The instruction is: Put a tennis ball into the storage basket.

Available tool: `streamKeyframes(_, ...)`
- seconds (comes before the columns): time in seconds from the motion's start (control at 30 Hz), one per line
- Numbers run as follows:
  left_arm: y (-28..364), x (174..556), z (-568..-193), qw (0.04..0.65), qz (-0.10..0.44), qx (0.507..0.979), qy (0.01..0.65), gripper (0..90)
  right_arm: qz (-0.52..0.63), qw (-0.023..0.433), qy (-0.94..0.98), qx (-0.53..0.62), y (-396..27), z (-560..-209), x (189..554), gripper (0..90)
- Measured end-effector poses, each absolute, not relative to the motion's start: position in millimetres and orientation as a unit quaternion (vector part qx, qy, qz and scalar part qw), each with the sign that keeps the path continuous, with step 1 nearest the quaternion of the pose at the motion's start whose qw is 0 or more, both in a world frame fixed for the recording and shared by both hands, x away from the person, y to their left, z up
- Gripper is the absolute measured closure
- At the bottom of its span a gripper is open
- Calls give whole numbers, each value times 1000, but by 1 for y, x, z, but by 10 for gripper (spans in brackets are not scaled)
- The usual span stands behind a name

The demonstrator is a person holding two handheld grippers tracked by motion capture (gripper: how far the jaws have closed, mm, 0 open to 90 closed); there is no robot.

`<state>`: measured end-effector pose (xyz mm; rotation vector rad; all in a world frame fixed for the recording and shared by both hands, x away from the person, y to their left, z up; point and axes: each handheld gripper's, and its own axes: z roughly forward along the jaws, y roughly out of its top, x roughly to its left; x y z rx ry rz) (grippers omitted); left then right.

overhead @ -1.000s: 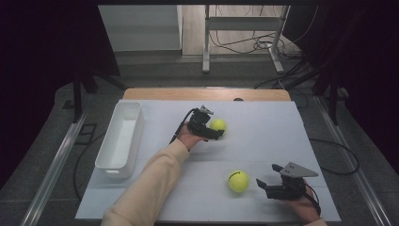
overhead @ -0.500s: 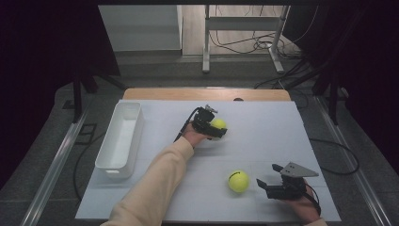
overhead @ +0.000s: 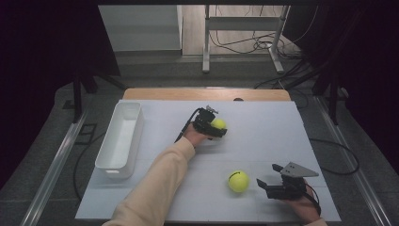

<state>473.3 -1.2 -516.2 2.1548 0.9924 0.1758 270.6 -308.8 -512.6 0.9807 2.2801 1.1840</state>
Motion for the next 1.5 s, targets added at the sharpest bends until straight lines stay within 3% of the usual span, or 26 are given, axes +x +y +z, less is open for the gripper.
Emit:
streamKeyframes(0.07, -1, 473, -516, 379, 63, 840, 384, 235, 423, 194, 813, 350, -309, -513, 271, 152)
streamKeyframes(0.17, -2, 471, -514, 371, 69, 844, 381, 257, 423, 195, 813, 350, -309, -513, 271, 152)
streamKeyframes(1.5, 18, 442, -488, 401, 85, 840, 355, 259, 422, 196, 813, 351, -309, -513, 270, 152)
